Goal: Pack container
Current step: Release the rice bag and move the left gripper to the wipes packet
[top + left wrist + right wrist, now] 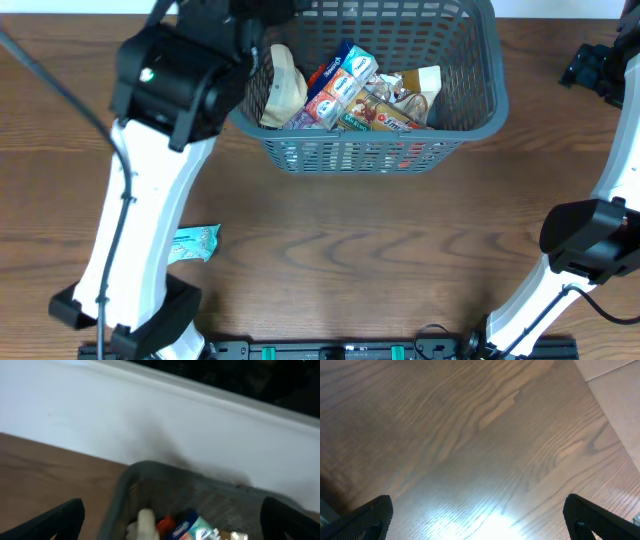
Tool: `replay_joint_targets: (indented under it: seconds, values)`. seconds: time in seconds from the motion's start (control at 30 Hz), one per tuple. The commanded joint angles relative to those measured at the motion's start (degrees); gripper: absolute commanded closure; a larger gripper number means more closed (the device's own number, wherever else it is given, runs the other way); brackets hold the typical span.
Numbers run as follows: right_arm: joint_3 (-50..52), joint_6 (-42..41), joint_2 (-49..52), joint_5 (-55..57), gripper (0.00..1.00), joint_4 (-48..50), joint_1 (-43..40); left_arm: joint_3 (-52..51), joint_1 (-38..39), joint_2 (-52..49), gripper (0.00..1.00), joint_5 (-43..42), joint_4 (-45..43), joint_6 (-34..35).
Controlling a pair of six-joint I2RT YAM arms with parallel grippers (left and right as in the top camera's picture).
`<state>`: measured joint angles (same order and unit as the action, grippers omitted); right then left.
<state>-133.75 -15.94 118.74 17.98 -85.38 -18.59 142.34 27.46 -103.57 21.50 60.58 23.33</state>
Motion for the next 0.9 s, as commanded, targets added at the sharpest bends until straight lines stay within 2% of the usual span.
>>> replay_joint_targets:
  seconds: [0.0,0.1,0.17,0.2,0.23,0.37,0.4,0.5,0.57,0.6,0.87]
  values:
    - [0.07,-0.74,0.44,0.59,0.01,0.15,-0.50,1.05,-0.20,2.82,0.01,1.73,2.95,-3.41]
    - [0.07,-0.74,0.44,0.59,0.01,0.15,-0.50,1.05,-0.20,4.48,0.01,1.73,5.84,-7.50]
    - [0.07,-0.74,0.44,0.59,0.01,0.13,-0.50,1.05,-0.24,5.35,0.01,3.23,6.49,-12.66]
    - [0.07,-0.74,0.44,0.59,0.01,0.13,-0.50,1.05,-0.35,5.73,0.01,5.38,6.71,-12.02]
    - [0.07,-0.74,0.44,0.59,0.01,0.13,-0.50,1.05,-0.50,6.03,0.01,7.93,7.13,-9.18]
    - [0.07,-0.74,0.44,0.59,0.01,0.13,-0.50,1.05,-2.08,7.34,0.01,13.90,12.00,10.60]
    - [0.07,-0.74,0.44,0.59,0.01,0.13,-0.50,1.05,-2.75,7.58,0.01,15.98,14.73,18.34]
    - [0.07,-0.74,0.44,0.59,0.01,0.13,-0.50,1.05,-6.21,8.15,0.01,20.20,28.72,48.54]
    - [0.07,-0.74,0.44,0.59,0.01,0.13,-0.50,1.01,-9.09,8.17,0.01,19.43,36.24,62.51]
    - [0.07,-0.74,0.44,0.59,0.01,0.13,-0.50,0.31,-10.32,8.31,0.01,17.97,36.04,60.96]
    - [0.07,-0.74,0.44,0.59,0.01,0.13,-0.50,-2.91,-17.62,8.31,0.01,10.08,36.22,62.93]
